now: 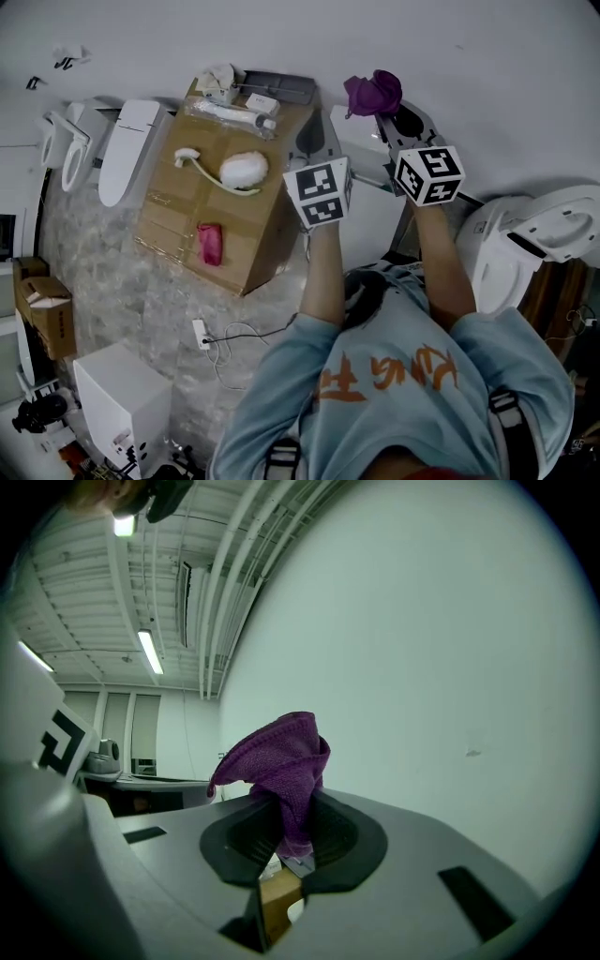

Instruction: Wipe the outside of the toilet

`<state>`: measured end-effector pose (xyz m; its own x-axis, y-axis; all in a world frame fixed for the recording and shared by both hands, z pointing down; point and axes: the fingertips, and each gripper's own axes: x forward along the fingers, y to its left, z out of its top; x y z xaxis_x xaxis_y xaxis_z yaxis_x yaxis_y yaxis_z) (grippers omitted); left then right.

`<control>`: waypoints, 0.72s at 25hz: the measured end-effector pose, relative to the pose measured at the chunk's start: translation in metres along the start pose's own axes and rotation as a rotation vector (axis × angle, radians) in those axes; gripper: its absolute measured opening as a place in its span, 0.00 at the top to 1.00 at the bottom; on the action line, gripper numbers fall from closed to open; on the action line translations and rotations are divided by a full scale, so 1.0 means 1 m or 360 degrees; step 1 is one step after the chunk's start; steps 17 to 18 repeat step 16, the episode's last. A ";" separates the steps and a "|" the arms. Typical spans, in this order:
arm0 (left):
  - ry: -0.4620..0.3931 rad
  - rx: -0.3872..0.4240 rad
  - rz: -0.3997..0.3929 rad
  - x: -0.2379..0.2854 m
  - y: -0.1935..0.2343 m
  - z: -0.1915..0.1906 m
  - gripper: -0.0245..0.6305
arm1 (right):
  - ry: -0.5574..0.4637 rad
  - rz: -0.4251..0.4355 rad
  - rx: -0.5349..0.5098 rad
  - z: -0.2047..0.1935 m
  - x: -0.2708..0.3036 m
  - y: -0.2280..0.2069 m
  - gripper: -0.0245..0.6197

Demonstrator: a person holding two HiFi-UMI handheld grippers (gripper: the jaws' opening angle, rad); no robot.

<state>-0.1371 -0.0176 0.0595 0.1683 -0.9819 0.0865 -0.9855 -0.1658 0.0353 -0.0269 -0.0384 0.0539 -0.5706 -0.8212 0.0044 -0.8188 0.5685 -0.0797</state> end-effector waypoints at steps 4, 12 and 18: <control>0.0008 0.0005 -0.0002 0.006 -0.015 0.000 0.93 | 0.0003 -0.0002 0.0007 0.001 -0.003 -0.017 0.85; 0.0023 0.0036 0.0031 0.012 -0.030 0.006 0.93 | -0.0024 0.0038 0.0033 0.010 -0.007 -0.037 0.85; 0.0020 0.0072 0.0022 0.016 -0.042 0.009 0.93 | -0.0044 0.0060 0.0032 0.015 -0.009 -0.046 0.85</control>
